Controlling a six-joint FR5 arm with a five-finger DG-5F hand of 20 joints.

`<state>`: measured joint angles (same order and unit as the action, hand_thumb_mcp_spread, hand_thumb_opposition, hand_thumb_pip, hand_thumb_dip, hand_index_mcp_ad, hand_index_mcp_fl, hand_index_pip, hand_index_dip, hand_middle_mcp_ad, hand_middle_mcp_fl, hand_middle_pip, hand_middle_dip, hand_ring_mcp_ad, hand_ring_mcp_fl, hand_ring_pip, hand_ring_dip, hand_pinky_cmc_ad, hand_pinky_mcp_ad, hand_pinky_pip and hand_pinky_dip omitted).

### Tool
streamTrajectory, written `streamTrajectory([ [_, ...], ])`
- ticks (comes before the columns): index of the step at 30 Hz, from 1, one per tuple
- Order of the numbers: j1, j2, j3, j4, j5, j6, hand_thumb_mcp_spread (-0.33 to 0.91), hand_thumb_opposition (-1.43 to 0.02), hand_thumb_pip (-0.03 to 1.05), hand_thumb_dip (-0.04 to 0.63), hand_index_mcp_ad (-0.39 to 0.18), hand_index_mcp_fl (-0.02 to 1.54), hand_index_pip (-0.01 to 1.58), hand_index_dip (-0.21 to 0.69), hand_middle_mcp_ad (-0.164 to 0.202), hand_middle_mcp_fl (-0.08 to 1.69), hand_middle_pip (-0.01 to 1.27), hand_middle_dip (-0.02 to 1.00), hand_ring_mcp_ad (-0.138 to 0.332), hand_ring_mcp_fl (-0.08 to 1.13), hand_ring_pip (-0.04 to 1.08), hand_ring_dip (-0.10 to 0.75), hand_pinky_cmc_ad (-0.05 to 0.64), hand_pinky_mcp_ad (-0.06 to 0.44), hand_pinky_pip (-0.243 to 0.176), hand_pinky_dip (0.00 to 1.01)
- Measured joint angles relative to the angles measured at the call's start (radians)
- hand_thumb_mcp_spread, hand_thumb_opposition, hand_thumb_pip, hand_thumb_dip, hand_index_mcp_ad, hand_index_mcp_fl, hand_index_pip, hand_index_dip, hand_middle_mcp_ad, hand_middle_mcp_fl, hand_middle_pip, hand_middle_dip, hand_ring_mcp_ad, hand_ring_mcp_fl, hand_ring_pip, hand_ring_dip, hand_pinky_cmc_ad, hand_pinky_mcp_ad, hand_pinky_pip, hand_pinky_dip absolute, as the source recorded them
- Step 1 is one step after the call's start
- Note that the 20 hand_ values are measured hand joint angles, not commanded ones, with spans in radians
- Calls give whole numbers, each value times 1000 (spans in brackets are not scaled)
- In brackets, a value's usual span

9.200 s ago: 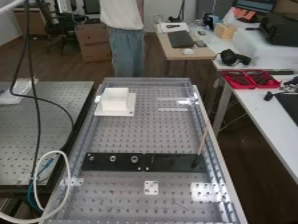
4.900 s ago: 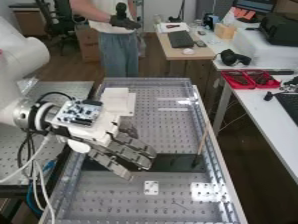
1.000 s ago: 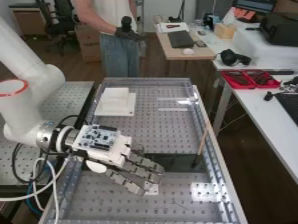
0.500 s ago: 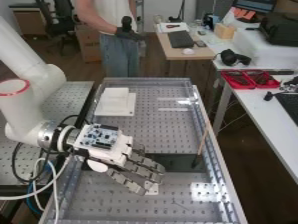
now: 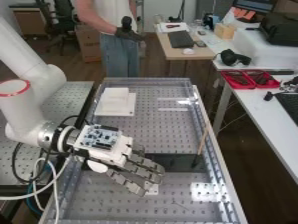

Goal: Grab the bearing and place it in the white container

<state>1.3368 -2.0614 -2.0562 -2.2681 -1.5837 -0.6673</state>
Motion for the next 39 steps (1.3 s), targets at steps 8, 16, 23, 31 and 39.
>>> streamTrajectory([
  [8, -1, -1, 1, -1, 2, 0, 445, -904, 646, 396, -126, 169, 1358, 169, 82, 75, 138, 251, 113, 2, 101, 101, 382, 276, -42, 183],
  [16, -2, -5, 3, 4, 4, 4, 429, -904, 642, 393, -126, 201, 1349, 157, 82, 75, 138, 251, 113, 2, 101, 101, 386, 272, -42, 183],
  [23, -3, -7, 5, 9, 3, 6, 429, -908, 611, 391, -124, 250, 1344, 155, 82, 75, 138, 251, 113, 2, 101, 101, 382, 276, -42, 183],
  [31, -2, -9, 9, 4, 5, 9, 424, -916, 597, 379, -120, 278, 1374, 154, 82, 75, 138, 253, 113, 2, 101, 101, 382, 272, -26, 185],
  [39, -5, -7, 15, 3, 3, 7, 426, -960, 579, 342, -124, 307, 1405, 154, 80, 72, 138, 251, 113, 2, 101, 101, 386, 272, -28, 183],
])
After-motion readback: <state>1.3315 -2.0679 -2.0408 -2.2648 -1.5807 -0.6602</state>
